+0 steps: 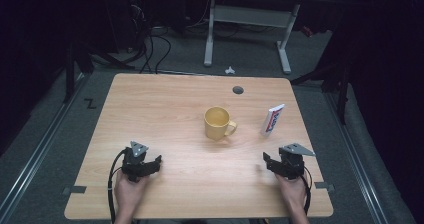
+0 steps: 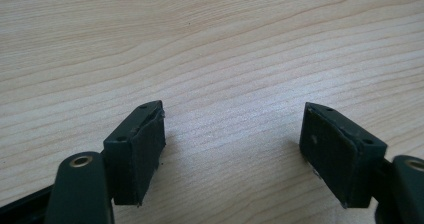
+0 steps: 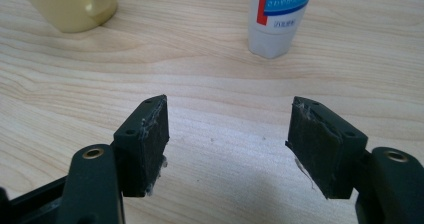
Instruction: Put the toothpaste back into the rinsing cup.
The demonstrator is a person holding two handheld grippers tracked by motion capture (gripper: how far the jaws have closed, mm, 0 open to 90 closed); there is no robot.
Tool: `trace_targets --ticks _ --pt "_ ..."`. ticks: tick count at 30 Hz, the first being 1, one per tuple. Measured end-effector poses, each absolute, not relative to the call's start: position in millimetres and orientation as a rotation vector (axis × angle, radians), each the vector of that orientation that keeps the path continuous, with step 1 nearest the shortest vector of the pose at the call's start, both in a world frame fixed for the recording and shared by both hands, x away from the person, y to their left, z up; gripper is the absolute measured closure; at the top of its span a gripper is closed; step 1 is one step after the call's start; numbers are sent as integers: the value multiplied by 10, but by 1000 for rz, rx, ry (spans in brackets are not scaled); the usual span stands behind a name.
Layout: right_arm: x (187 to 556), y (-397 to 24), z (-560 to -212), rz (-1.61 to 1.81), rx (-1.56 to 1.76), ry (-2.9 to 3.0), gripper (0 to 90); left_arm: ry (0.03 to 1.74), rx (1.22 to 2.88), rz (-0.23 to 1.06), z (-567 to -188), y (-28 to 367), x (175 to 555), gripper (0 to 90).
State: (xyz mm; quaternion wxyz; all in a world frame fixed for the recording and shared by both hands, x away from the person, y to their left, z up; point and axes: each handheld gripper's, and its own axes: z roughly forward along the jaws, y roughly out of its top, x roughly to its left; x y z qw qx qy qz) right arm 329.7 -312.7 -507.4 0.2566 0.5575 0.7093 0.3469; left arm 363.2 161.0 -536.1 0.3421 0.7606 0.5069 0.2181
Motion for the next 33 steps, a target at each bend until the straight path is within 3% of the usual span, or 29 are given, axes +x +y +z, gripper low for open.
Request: trace_targets --ticks 33 --pt "3542 -3115 -4815 1010 1518 1866 263 1318 1977 563 -5360 1614 3632 264"
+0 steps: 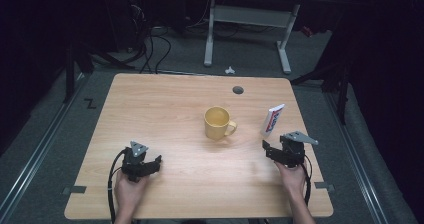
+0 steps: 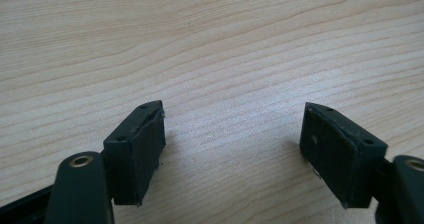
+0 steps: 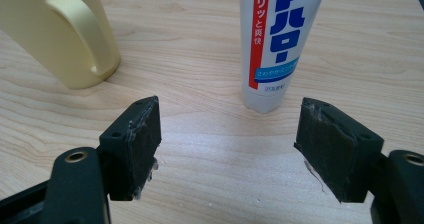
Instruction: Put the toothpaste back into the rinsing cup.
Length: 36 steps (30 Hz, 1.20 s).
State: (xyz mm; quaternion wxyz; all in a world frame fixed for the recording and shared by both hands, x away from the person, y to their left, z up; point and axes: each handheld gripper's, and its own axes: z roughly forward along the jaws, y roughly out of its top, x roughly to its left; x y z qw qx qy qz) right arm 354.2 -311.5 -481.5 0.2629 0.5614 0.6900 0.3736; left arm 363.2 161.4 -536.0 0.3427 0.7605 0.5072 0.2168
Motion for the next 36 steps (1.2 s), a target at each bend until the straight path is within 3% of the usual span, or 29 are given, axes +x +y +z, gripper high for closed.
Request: trace_targets --ticks 36 --pt "3860 -3180 -4575 1013 1508 1842 278 1318 1978 564 -5360 1613 3632 265"
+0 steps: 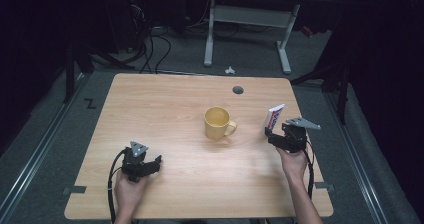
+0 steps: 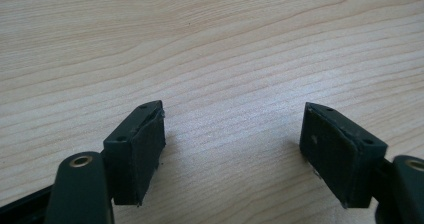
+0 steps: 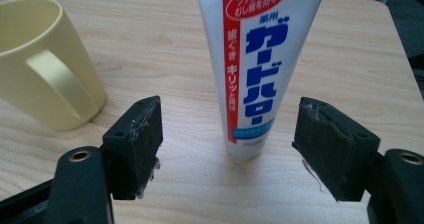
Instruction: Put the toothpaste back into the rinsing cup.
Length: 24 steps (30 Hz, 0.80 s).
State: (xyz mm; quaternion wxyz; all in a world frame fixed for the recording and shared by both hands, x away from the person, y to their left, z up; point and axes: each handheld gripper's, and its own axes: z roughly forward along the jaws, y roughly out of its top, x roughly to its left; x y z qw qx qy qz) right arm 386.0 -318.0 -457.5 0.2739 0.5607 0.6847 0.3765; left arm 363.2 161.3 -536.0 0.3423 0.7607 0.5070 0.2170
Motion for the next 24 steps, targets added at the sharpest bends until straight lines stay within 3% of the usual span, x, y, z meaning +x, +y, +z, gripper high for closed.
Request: trace_targets --ticks 24 --pt "4107 -3161 -4429 1017 1504 1824 271 1318 1975 563 -5360 1616 3633 264"
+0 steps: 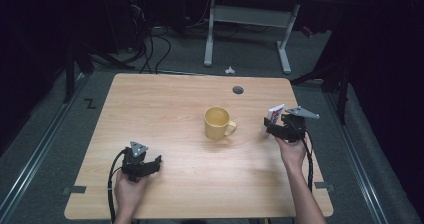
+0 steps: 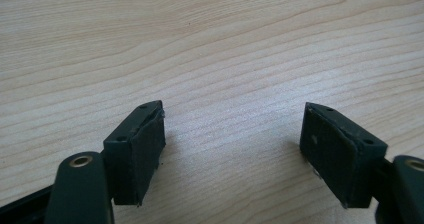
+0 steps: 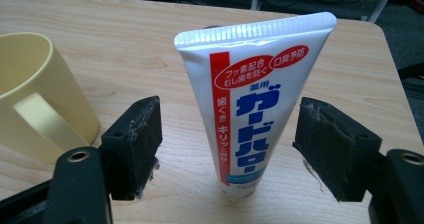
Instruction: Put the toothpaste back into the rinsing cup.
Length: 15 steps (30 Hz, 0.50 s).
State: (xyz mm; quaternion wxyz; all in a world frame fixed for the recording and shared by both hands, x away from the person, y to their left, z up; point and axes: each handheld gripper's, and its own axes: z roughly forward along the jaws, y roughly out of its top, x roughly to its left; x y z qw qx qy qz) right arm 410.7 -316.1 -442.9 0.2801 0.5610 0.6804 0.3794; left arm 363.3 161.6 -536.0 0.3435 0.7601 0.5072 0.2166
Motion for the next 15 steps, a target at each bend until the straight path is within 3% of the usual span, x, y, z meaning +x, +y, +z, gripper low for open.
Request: trace_targets --ticks 15 --pt "4255 -3173 -4436 993 1527 1816 273 1319 1974 561 -5360 1617 3633 264"
